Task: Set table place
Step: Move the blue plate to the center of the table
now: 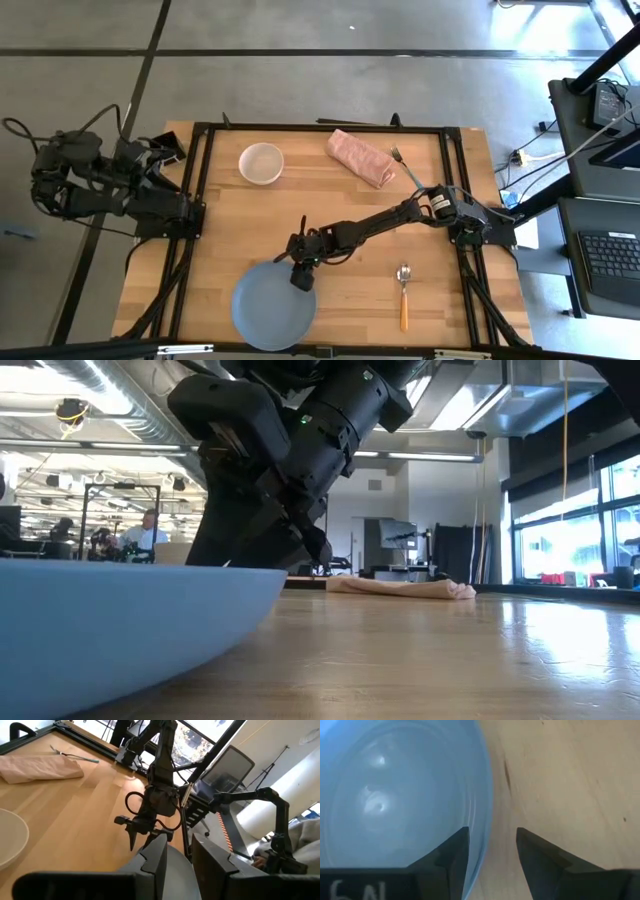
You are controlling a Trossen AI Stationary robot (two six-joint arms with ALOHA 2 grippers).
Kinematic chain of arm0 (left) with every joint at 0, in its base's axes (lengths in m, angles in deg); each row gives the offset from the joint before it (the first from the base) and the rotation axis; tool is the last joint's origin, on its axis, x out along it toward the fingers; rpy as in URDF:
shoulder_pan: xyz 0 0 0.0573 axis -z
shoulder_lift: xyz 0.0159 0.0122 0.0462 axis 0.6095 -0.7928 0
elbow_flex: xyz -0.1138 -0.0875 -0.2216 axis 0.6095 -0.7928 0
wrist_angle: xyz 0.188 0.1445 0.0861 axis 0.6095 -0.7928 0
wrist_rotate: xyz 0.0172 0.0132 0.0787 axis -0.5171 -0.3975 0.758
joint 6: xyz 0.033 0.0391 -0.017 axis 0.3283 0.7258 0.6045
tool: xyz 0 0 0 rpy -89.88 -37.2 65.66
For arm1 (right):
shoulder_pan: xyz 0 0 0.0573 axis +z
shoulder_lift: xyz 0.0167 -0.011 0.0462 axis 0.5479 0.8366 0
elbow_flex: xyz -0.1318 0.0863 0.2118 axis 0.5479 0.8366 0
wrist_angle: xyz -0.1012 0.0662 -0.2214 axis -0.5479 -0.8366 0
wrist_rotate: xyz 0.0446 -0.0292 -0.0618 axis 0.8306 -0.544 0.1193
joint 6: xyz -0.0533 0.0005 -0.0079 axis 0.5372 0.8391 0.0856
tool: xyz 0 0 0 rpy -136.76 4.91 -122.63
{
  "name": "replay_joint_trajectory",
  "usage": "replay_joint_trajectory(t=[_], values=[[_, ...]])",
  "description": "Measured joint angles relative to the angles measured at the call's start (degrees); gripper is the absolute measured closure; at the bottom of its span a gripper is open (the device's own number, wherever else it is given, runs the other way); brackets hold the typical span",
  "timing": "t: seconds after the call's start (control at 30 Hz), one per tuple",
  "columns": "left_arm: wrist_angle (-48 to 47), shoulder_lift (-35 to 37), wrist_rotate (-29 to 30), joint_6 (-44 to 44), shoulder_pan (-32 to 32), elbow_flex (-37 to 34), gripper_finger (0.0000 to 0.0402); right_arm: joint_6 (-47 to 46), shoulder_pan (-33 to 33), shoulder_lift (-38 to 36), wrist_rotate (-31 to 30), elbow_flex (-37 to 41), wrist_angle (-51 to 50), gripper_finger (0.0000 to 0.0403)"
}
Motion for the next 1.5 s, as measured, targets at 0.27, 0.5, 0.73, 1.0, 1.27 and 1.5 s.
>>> replay_joint_trajectory(t=[0.27,0.5,0.73,1.0,1.27,1.5], values=[[0.00,0.00,0.02,0.02,0.00,0.01,0.0319,-0.91,-0.15,1.38,-0.29,-0.06,-0.59,0.0292],[0.00,0.00,0.11,0.04,0.00,0.00,0.0319,-3.06,-0.23,0.85,0.74,-0.12,0.05,0.0390],[0.00,0.00,0.11,0.02,0.00,0.00,0.0319,-0.98,-0.37,-4.49,-1.50,-6.15,-10.79,0.0396],[0.00,0.00,1.51,0.00,0.00,0.01,0.0319,3.45,-2.08,-5.99,-5.96,-24.49,-43.79,0.0396],[0.00,0.00,1.63,-0.46,0.00,0.00,0.0319,6.28,-8.46,-5.94,-10.34,-29.66,-61.41,0.0396],[0.02,0.00,2.89,-0.50,0.00,0.02,0.0319,10.30,-14.22,-5.88,-6.10,-23.99,-50.57,0.0396]])
